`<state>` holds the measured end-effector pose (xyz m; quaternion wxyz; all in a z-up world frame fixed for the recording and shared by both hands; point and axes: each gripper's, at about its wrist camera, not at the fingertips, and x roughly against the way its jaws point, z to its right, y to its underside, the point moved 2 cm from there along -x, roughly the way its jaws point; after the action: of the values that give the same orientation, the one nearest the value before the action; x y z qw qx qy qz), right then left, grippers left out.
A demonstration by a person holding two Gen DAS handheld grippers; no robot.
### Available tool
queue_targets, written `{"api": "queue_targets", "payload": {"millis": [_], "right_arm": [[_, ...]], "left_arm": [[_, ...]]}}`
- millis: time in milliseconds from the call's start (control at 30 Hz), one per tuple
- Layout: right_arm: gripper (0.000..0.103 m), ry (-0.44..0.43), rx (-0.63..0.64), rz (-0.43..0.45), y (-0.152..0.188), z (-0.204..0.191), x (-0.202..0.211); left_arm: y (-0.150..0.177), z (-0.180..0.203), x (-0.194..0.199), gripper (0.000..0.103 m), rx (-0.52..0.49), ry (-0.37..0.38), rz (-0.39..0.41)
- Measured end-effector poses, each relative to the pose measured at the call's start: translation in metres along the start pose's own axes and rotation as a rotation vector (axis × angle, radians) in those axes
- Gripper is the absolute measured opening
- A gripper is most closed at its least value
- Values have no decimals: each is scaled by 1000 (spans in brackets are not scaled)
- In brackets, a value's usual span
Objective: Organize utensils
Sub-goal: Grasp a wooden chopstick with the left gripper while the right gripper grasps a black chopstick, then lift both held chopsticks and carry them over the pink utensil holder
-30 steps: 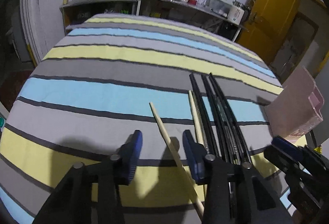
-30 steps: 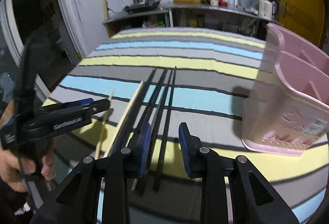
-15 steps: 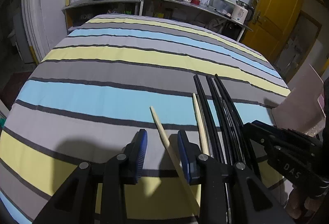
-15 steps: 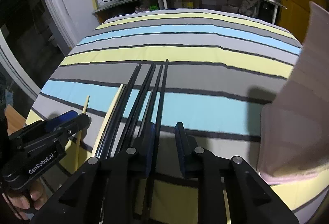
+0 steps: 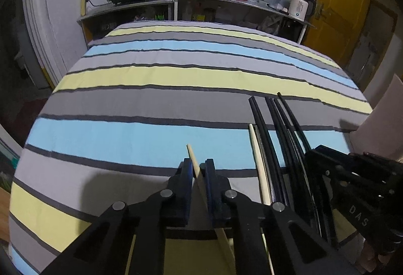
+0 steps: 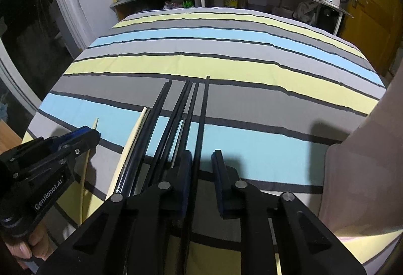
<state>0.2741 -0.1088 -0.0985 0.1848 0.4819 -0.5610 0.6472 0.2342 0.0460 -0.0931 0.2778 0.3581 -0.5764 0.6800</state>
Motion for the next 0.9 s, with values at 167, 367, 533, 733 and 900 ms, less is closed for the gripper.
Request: {"api": "queue_targets", "payload": {"millis": [167,367,533,733,900], "right_arm": [[6,-31,-22,3,0,3,4],[6,-58,-40,48,-2,3,24],[6,-83,-41,102,-5,-1,52],[6,-104,-46,160,-6,-3,85],[6,-113,-54,197,-6,-3,108]], "left_arm": [[-5,-9,0,5,49,58,-12],[-13,-21,24,5,96,139,27],[-25,-20,57,5,77,184,81],[-33,-20,96,5,59,221,130],[-36,-17,126,5,47,252,155]]}}
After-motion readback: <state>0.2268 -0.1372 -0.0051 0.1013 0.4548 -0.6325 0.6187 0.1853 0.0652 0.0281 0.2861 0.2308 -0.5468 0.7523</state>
